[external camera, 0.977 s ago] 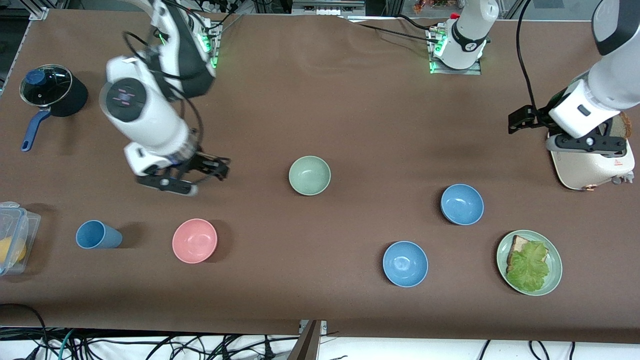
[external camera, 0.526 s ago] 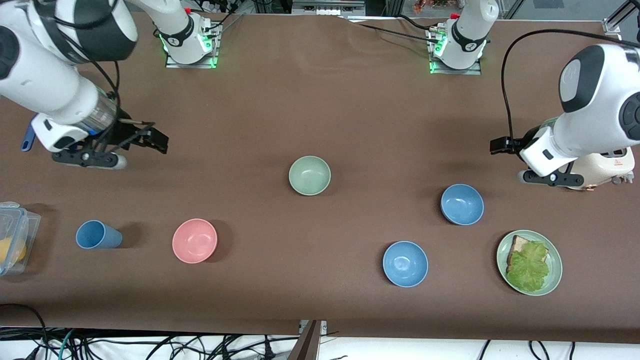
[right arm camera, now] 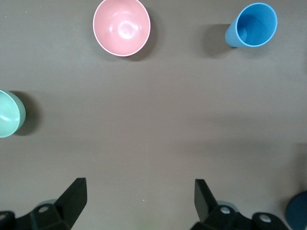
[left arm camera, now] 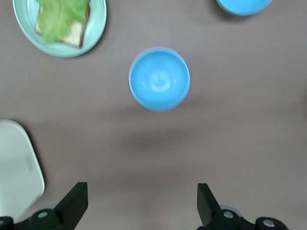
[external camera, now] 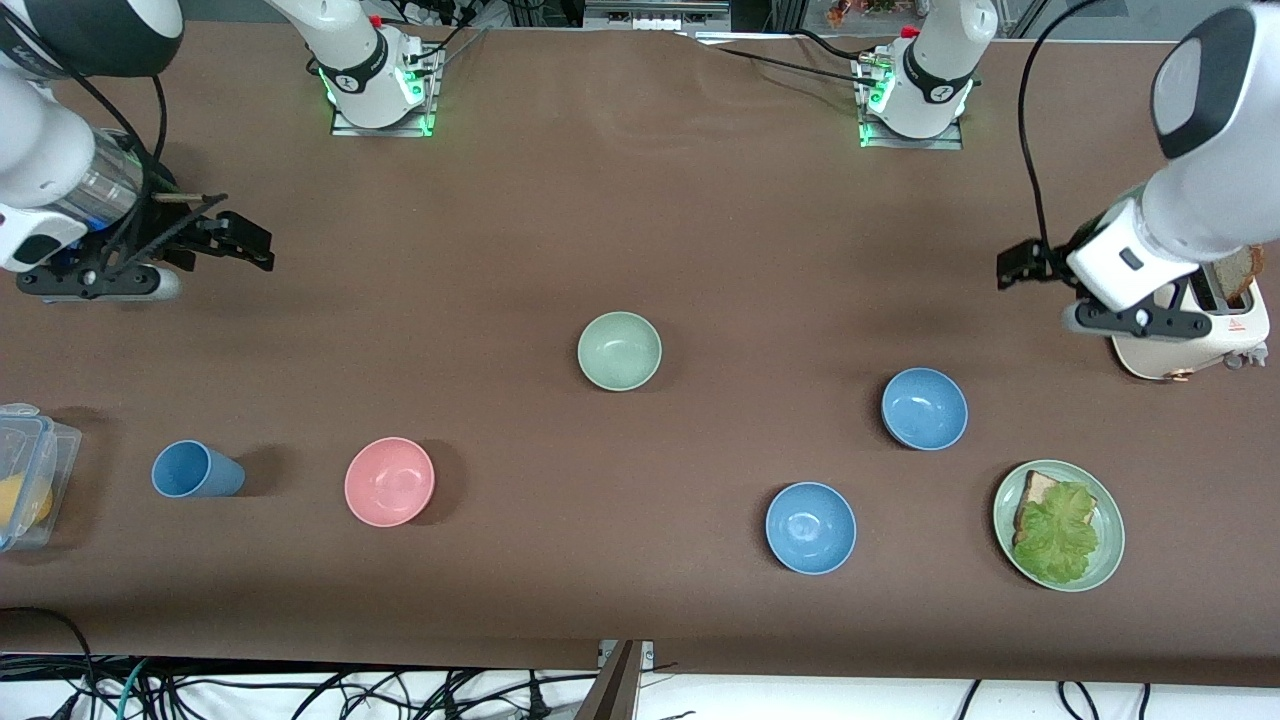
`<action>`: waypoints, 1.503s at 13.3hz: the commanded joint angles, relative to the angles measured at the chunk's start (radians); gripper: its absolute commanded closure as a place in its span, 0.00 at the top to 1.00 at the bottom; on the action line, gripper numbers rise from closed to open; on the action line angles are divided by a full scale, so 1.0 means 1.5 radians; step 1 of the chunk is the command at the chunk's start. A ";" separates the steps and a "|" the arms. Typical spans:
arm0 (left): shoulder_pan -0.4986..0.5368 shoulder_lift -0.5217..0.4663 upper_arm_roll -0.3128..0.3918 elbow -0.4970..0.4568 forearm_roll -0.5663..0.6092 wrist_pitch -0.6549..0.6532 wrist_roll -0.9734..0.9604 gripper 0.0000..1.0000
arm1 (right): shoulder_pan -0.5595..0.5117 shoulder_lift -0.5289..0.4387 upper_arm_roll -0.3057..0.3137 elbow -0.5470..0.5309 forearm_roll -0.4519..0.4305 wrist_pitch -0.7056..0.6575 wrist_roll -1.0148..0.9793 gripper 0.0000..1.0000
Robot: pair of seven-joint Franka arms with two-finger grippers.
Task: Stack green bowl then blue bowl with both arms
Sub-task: 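Reach the left gripper to the light blue bowl and grasp its rim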
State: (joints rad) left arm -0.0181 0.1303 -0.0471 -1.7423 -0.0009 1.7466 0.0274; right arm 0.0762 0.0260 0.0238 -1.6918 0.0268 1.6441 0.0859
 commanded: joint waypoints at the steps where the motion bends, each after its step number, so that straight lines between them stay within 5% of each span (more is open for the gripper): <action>1: 0.027 0.112 -0.002 0.009 0.013 0.123 0.061 1.00 | -0.013 -0.025 0.018 -0.019 -0.023 -0.005 -0.016 0.99; 9: 0.048 0.287 -0.002 -0.039 0.016 0.356 0.154 0.98 | -0.012 -0.018 0.013 0.011 -0.026 -0.012 -0.018 0.99; 11: 0.048 0.305 -0.002 -0.044 0.016 0.383 0.187 0.63 | -0.011 -0.013 0.016 0.042 -0.058 -0.033 -0.020 0.99; 13: 0.048 0.308 -0.002 -0.044 0.016 0.381 0.206 0.11 | -0.011 -0.004 0.016 0.053 -0.060 -0.036 -0.019 0.99; 14: 0.048 0.307 -0.002 -0.042 0.016 0.379 0.207 0.00 | -0.014 0.001 0.013 0.054 -0.055 -0.043 -0.019 0.99; 20: 0.028 0.268 -0.011 -0.031 0.015 0.329 0.196 0.00 | -0.019 0.004 -0.002 0.053 -0.014 -0.045 -0.047 0.99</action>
State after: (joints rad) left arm 0.0442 0.5821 -0.0548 -1.7878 0.0002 2.2943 0.3214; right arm 0.0606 0.0267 0.0168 -1.6325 -0.0142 1.5958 0.0355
